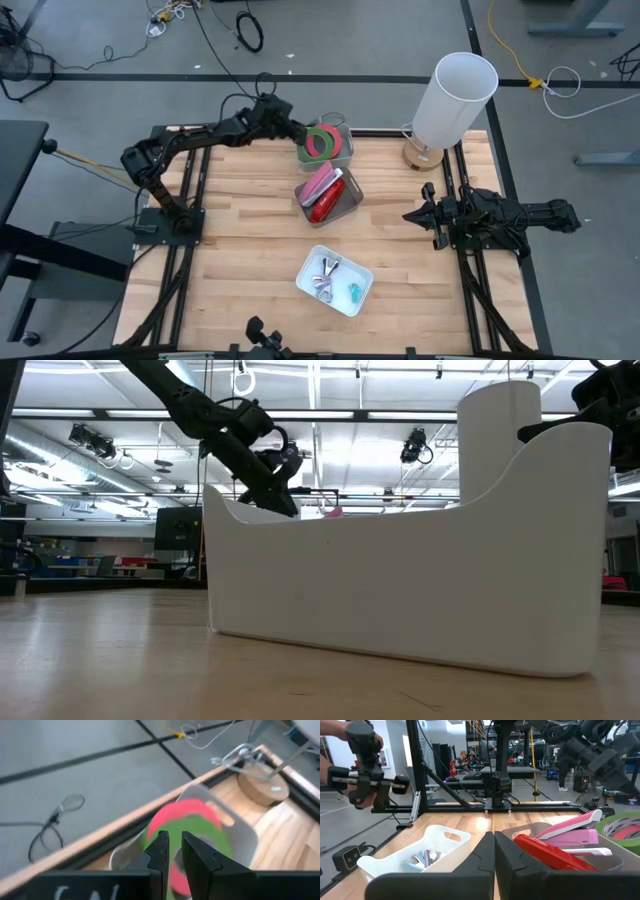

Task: Pick and place Stapler, Stapler remover, tape
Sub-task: Return to Home Position

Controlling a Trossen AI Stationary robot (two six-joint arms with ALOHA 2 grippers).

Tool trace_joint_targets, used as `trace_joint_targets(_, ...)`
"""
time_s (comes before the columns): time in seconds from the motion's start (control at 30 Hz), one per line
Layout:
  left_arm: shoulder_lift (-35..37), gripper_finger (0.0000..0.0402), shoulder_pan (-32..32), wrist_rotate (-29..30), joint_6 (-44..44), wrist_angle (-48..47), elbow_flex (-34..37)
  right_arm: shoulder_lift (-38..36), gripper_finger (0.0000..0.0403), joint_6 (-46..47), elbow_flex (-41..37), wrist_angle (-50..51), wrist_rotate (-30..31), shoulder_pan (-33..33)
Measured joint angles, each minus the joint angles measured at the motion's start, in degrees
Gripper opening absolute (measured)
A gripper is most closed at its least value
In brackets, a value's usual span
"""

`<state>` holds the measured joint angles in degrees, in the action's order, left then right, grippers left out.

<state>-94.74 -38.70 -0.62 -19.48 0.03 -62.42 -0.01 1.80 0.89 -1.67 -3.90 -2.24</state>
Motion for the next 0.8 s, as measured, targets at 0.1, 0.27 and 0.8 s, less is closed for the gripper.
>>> trace_joint_targets(0.1,0.0,0.0052,0.0,0.0,1.1,0.2,-1.6,0.0,0.0002,0.0,0.0,0.0,0.0,0.0)
trace_joint_targets(0.27,0.0,0.0052,0.1,0.6,1.2,0.1,-2.4,0.0,0.0002,0.0,0.0,0.0,0.0,0.0)
trace_joint_targets(0.8,0.0,0.0053,3.3,0.6,0.8,0.7,-2.4,0.0,0.0002,0.0,0.0,0.0,0.0,0.0)
